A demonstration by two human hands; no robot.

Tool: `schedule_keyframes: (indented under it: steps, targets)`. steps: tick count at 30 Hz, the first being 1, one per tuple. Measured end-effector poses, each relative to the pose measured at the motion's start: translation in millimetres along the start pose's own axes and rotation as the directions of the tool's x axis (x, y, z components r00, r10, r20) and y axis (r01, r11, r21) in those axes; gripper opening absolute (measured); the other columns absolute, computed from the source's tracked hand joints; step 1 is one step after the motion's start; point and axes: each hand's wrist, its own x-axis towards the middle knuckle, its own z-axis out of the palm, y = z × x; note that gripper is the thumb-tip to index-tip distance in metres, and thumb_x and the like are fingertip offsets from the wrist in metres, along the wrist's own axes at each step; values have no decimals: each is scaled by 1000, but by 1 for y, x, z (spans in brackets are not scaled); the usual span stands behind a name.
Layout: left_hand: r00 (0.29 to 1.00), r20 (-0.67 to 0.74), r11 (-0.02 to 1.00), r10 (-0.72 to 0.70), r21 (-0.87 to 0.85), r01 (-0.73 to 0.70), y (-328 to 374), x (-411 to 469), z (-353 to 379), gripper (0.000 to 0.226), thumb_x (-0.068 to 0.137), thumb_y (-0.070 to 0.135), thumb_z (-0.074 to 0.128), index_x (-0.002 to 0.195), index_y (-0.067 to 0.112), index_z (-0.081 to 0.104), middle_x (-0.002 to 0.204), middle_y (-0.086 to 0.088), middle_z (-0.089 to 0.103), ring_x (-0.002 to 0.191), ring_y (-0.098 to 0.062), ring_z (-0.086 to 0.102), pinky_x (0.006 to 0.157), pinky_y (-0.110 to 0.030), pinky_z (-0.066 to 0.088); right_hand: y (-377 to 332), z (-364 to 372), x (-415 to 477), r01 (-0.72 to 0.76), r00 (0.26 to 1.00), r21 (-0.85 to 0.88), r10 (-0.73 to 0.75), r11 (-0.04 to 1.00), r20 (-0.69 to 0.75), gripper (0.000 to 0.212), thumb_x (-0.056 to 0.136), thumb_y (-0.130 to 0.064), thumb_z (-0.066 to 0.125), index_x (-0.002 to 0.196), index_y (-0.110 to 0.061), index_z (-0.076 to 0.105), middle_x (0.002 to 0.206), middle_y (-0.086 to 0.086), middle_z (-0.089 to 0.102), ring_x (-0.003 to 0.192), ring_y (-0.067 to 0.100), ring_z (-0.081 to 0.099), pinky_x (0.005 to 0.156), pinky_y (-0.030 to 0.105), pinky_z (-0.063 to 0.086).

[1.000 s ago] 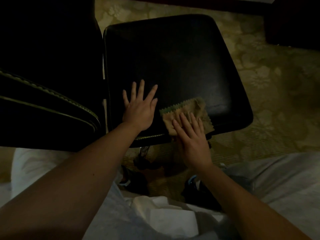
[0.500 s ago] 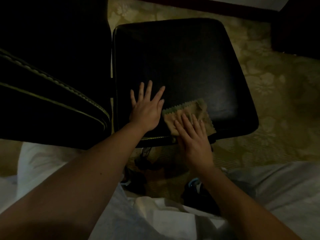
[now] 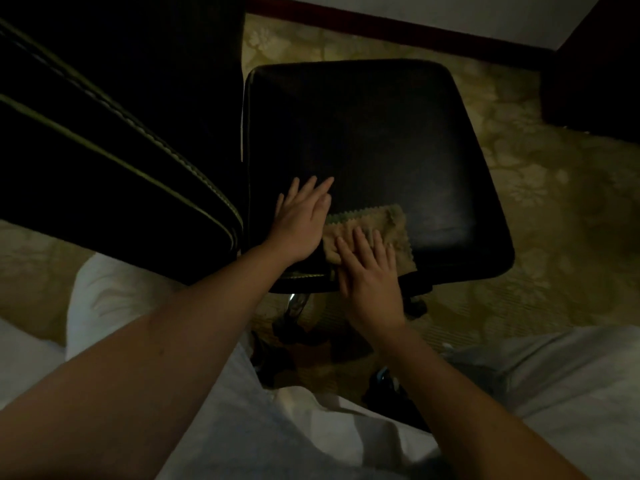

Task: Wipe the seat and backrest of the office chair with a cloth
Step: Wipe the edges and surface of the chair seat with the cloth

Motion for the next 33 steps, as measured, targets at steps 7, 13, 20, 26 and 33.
schedule_keyframes:
  steps: [7,13,20,26,33]
  targets:
    - [982,-84,962,169,229,-146,25,-45,21,52,112,36,19,162,26,15,172,0,4,157,-20,-10,126,-41,-11,49,-42,3,-17,997,193,32,981,-76,46,98,-31,41,141,-22,52,157,7,33,149,28,17,119,53,21]
    - [925,228,765,304,521,-380,62,-58,64,61,110,43,22,163,20,3,171,-2,-7,157,-23,-13,122,-43,-15,114,-61,21,-41,999,140,40,989,6,44,102,-19,47,143,-35,47,161,3,24,150,31,11,120,54,11]
    - [954,203,757,220,581,-298,60,-45,86,64,110,43,20,162,20,-9,170,-5,-14,157,-25,-16,125,-50,-13,126,-58,30,-86,990,-51,91,995,112,46,103,-46,32,149,-45,30,164,-5,13,152,25,-3,118,51,-9]
    - [949,152,752,276,581,-312,41,-52,86,62,110,45,21,163,23,-4,171,-2,-8,158,-25,-10,124,-48,-13,123,-49,25,-90,993,-101,98,991,74,46,104,-47,29,150,-45,28,164,-5,14,152,26,0,119,52,-6]
    - [960,109,734,258,624,-268,27,-61,74,62,110,44,18,159,25,-14,170,-2,-14,157,-27,-14,122,-53,-15,94,-37,14,-152,988,-105,154,983,19,49,102,-49,25,150,-42,32,163,-1,19,151,30,4,118,53,-4]
